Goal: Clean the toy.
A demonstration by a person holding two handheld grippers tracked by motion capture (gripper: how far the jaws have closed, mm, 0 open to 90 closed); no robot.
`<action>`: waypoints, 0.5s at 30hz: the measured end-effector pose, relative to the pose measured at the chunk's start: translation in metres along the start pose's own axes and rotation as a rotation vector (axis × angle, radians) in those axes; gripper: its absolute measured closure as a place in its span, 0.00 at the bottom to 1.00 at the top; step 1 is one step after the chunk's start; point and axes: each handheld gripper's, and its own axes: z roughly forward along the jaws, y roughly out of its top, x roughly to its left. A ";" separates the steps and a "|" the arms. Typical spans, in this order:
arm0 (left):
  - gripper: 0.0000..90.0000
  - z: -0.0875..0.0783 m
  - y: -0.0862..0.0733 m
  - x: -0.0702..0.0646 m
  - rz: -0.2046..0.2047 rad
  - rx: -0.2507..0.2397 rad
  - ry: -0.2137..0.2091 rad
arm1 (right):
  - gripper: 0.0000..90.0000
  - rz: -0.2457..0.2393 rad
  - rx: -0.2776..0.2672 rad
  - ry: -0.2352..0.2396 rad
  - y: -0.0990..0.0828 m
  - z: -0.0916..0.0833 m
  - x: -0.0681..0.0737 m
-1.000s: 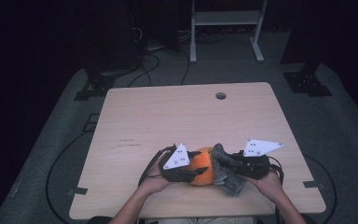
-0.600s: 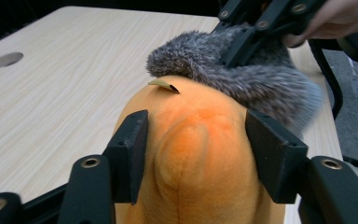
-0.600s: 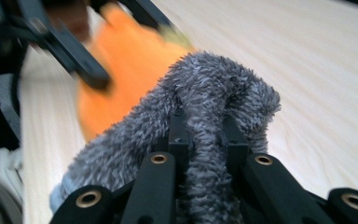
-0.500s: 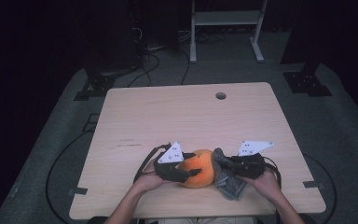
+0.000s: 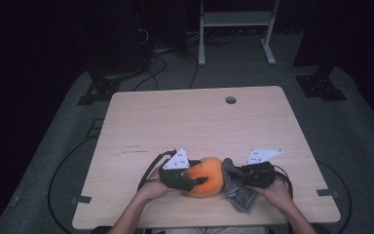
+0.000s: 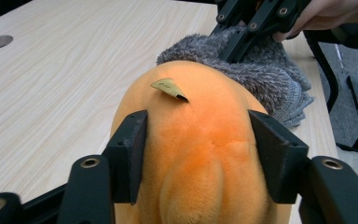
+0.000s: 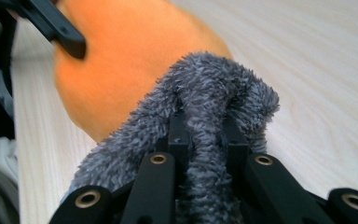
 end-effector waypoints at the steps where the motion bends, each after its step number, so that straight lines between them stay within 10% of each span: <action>1: 0.47 0.001 0.001 0.000 -0.004 -0.004 0.006 | 0.87 -0.004 -0.015 0.001 0.001 -0.002 0.000; 6: 0.48 0.004 0.004 -0.004 0.057 0.006 -0.017 | 0.87 -0.005 -0.094 0.025 0.014 -0.005 0.002; 15: 0.45 0.000 -0.002 -0.002 0.054 0.000 -0.062 | 0.87 0.070 0.002 0.031 -0.004 0.002 -0.009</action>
